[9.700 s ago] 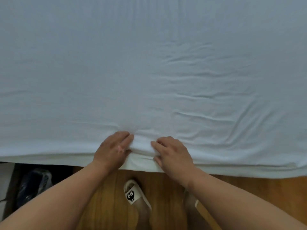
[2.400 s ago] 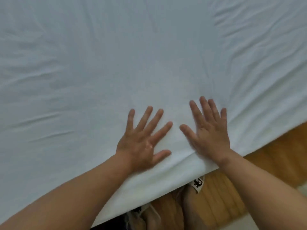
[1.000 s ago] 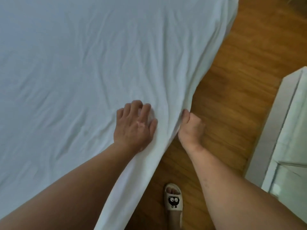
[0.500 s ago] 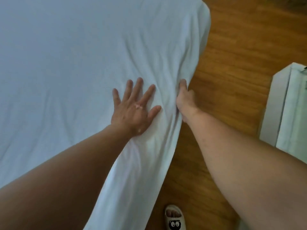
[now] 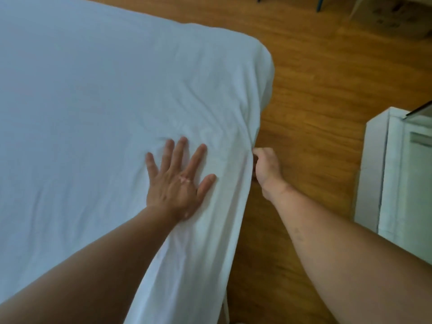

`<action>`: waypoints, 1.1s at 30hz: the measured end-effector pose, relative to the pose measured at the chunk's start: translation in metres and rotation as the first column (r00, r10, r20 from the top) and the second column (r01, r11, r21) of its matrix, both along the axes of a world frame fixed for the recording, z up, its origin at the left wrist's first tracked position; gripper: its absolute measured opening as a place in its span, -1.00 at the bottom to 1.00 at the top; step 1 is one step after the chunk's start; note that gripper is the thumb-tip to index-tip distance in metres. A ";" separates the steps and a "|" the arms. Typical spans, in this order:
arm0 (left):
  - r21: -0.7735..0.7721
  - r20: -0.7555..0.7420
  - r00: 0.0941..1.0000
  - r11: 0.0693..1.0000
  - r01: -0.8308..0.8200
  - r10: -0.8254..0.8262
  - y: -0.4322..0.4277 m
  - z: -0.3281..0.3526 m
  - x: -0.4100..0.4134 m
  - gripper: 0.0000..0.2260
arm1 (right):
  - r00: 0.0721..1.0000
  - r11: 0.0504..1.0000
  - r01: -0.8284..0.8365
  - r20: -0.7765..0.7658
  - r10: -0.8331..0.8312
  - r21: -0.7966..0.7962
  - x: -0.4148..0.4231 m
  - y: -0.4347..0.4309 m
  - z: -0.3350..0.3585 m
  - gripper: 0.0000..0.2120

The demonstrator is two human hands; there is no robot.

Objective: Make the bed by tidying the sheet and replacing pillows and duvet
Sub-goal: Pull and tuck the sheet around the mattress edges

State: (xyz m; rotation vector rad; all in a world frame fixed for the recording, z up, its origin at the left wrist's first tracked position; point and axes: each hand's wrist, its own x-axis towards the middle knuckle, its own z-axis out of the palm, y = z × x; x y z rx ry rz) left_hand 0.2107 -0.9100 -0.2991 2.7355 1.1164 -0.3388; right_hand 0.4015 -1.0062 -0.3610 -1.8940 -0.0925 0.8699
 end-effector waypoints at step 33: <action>0.028 -0.191 0.965 0.982 0.186 -0.177 0.174 -0.008 0.337 -0.27 | 0.879 0.944 -0.159 0.394 0.269 -0.290 0.271 0.170 -0.032 -0.42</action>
